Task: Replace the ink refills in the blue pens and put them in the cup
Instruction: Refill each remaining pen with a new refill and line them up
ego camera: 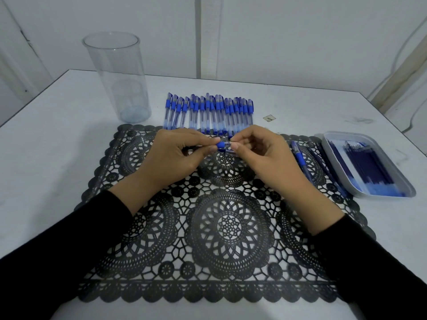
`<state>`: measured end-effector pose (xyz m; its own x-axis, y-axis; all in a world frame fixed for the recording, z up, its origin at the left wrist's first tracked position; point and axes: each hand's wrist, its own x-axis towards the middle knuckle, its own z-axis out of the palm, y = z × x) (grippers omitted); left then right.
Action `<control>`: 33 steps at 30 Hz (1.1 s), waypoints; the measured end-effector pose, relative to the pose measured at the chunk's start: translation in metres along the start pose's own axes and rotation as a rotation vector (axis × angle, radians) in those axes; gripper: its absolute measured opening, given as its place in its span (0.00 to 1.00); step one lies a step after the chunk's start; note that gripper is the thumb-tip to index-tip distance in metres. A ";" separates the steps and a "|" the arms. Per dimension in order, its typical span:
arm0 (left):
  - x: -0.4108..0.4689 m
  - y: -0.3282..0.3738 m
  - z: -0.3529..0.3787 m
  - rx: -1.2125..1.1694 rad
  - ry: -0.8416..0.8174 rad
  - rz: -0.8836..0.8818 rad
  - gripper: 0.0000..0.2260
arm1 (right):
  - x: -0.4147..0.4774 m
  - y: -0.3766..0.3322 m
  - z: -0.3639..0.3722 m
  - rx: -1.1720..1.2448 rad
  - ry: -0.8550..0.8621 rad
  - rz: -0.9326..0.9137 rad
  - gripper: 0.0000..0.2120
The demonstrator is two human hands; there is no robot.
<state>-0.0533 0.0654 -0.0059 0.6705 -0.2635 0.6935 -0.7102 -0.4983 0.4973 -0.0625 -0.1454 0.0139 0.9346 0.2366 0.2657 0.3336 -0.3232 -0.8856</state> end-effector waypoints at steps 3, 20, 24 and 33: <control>0.000 0.000 0.000 -0.007 -0.004 -0.007 0.09 | 0.000 -0.001 0.000 0.056 -0.013 0.010 0.03; -0.001 -0.001 0.000 0.000 -0.012 -0.034 0.10 | -0.001 -0.002 -0.002 0.060 -0.017 0.007 0.04; -0.001 0.000 -0.002 -0.009 -0.013 -0.034 0.10 | -0.001 -0.003 -0.001 0.066 0.018 0.000 0.04; -0.002 -0.004 -0.009 0.033 0.041 -0.105 0.10 | -0.001 0.009 0.000 -0.447 0.035 -0.177 0.04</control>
<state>-0.0538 0.0752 -0.0041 0.7311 -0.1750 0.6595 -0.6286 -0.5487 0.5512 -0.0609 -0.1489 0.0061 0.8594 0.2951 0.4175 0.5015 -0.6450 -0.5766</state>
